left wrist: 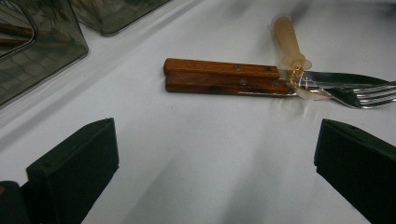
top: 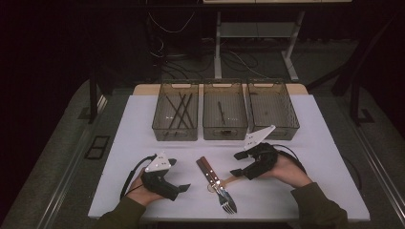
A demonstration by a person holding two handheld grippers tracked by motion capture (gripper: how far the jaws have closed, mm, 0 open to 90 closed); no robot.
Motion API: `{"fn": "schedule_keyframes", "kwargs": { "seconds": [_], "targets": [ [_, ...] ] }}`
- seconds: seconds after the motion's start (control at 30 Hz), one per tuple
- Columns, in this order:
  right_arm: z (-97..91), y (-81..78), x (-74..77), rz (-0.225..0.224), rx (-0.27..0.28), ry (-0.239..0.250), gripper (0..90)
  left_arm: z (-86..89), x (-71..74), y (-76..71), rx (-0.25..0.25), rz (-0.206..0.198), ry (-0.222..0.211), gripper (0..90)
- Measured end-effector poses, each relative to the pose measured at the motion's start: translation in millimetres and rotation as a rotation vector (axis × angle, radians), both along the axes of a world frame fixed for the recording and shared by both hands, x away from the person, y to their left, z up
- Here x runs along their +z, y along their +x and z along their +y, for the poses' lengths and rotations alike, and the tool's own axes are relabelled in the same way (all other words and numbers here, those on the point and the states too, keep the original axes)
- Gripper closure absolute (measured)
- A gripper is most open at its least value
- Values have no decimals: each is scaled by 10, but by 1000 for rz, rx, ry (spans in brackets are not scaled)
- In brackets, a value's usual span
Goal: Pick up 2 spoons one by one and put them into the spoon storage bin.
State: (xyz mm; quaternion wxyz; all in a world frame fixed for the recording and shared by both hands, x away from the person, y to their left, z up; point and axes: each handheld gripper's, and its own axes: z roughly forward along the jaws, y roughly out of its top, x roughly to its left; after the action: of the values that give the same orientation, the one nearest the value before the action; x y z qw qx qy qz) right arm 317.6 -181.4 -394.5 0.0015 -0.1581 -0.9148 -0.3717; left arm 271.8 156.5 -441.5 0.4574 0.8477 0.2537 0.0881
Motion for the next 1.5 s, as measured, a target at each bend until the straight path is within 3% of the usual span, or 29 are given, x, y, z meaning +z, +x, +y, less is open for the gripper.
{"fn": "schedule_keyframes", "kwargs": {
  "seconds": [0.23, 0.63, 1.13, 1.5],
  "targets": [
    [98, -51, -89, 13, 61, -31, 348, 5, 1, 6, -10, -4, 14, 0],
    [264, -75, -182, 18, 119, -49, 433, 1, -5, 8, -11, 0, 18, 0],
    [433, -69, -364, 57, 134, -89, 530, -2, -8, 6, -12, 5, 19, 0],
    [452, -92, -433, 30, 161, -117, 598, -5, -10, 3, -11, 6, 18, 0]
  ]
}}
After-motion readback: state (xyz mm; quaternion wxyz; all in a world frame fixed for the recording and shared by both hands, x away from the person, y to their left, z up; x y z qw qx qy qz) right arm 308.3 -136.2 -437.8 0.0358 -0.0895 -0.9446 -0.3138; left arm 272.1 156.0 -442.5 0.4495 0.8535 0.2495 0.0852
